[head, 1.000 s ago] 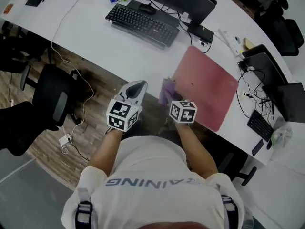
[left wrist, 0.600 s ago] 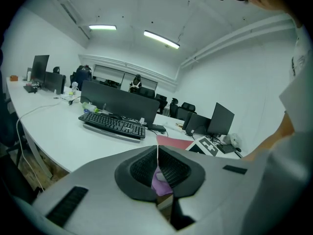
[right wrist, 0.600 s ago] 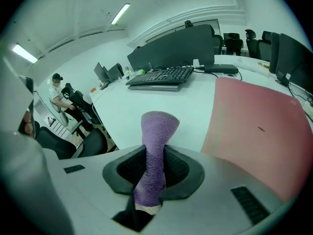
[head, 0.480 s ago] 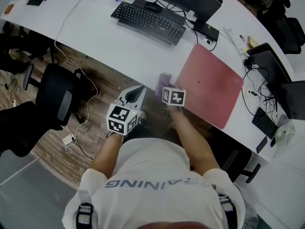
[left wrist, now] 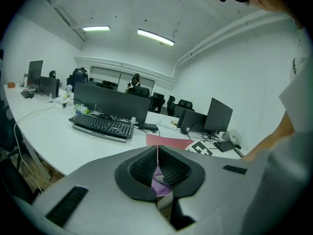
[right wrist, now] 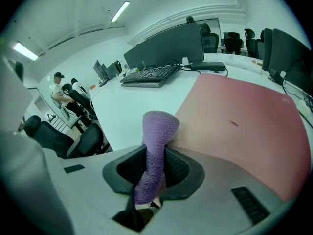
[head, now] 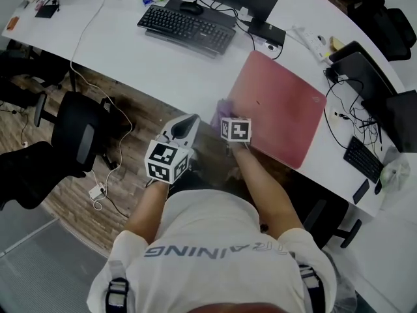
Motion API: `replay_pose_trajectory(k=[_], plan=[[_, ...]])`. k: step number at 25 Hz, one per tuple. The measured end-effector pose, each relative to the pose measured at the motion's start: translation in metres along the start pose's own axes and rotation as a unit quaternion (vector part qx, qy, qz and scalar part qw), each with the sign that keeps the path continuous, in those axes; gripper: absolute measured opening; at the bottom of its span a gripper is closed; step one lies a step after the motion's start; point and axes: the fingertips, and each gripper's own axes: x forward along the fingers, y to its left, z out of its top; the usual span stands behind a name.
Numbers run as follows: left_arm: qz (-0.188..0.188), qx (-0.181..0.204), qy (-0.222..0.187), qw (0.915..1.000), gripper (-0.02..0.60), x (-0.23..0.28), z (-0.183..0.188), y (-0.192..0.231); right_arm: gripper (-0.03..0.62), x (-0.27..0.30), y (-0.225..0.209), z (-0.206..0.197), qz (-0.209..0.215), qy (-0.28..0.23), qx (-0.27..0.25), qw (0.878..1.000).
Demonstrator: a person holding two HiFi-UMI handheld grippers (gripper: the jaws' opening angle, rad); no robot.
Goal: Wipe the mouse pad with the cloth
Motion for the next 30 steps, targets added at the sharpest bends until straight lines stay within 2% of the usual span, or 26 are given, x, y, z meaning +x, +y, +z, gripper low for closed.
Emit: replay_pose_trajectory(k=[8, 17, 24, 30], plan=[[-0.002, 0.015, 0.006, 0.9999, 0.035, 0.018, -0.005, -0.077, 0.103, -0.043, -0.075, -0.024, -0.008, -0.011, 0.008, 1.0], [-0.034, 0.033, 0.01, 0.9988, 0.035, 0.053, -0.011, -0.162, 0.103, -0.105, -0.172, -0.064, -0.038, -0.031, 0.044, 0.998], [-0.069, 0.048, 0.003, 0.9965, 0.035, 0.082, -0.015, -0.221, 0.104, -0.158, -0.247, -0.103, -0.075, -0.048, 0.071, 0.993], [-0.084, 0.053, -0.002, 0.995, 0.035, 0.092, -0.016, -0.247, 0.104, -0.202, -0.308, -0.138, -0.133, -0.057, 0.074, 0.987]])
